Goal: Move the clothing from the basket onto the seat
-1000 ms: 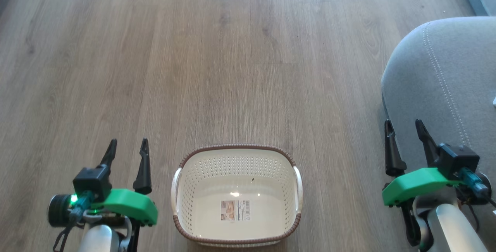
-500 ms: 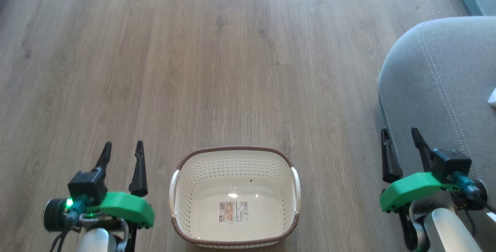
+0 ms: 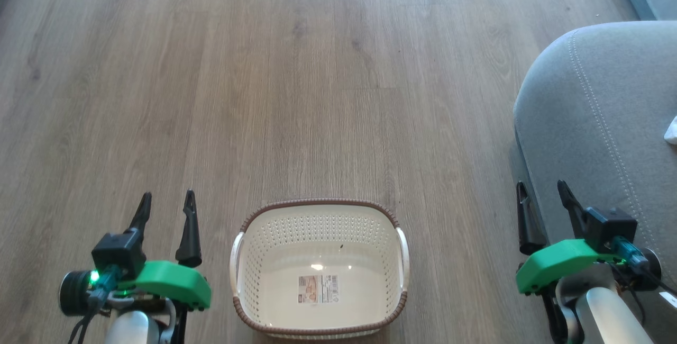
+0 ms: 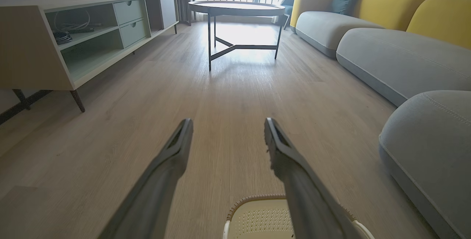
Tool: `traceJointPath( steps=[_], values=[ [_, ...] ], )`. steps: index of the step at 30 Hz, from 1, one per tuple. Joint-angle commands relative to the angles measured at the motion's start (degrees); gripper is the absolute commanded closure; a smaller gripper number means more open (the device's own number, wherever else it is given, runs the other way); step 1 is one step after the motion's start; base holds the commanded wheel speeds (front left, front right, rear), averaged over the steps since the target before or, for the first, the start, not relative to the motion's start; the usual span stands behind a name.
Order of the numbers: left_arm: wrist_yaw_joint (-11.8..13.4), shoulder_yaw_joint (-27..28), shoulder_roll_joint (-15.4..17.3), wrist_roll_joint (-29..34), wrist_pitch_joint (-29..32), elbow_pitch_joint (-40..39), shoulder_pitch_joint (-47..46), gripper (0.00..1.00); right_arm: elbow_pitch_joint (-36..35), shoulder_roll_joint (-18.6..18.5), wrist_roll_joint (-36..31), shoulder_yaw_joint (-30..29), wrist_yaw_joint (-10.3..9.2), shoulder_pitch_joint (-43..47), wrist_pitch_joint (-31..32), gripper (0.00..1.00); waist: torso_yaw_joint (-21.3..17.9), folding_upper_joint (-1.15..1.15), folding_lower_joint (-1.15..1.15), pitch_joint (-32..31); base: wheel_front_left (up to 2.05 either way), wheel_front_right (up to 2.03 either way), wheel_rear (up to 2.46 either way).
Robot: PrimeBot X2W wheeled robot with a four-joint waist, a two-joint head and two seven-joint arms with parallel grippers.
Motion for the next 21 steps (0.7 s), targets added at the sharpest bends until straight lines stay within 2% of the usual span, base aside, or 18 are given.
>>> traceJointPath(
  steps=[1, 4, 5, 10, 21],
  values=[
    [0.4, 1.5, 0.2, 0.1, -0.3, -2.0, -1.9, 0.0, -1.6, -0.2, -0.6, 1.1, 0.4, -1.3, -0.3, 0.0, 0.0, 0.0, 0.0, 0.0, 0.0, 0.0, 0.0],
    [-0.1, 1.4, 0.2, -1.2, -0.3, -1.8, -1.7, 0.0, -1.8, 0.0, -0.6, 1.1, 0.4, -1.4, -0.3, 0.0, 0.1, 0.0, 0.0, -0.1, 0.0, 0.0, 0.0],
    [-0.1, 0.0, 0.0, -1.2, 0.0, 0.3, 0.0, 1.0, 0.1, 0.0, 0.0, 0.0, 0.0, 0.0, 0.0, 1.0, 0.1, 0.0, 0.0, -0.1, 0.0, 0.0, 0.0],
    [-0.1, 0.1, -0.1, -1.5, 0.2, 4.7, 2.2, 1.0, 4.1, 0.3, 0.4, 0.5, 0.0, 1.9, 0.1, 1.0, 0.1, 0.0, 0.0, -0.1, 0.0, 0.0, 0.0],
    [-0.6, 0.8, 0.0, -8.9, 2.1, 4.3, 1.6, 1.0, 3.4, 0.6, 7.0, -0.6, 0.04, 1.8, 2.0, 1.0, 0.1, 0.0, 0.0, -0.1, 0.0, 0.0, 0.0]
  ],
)
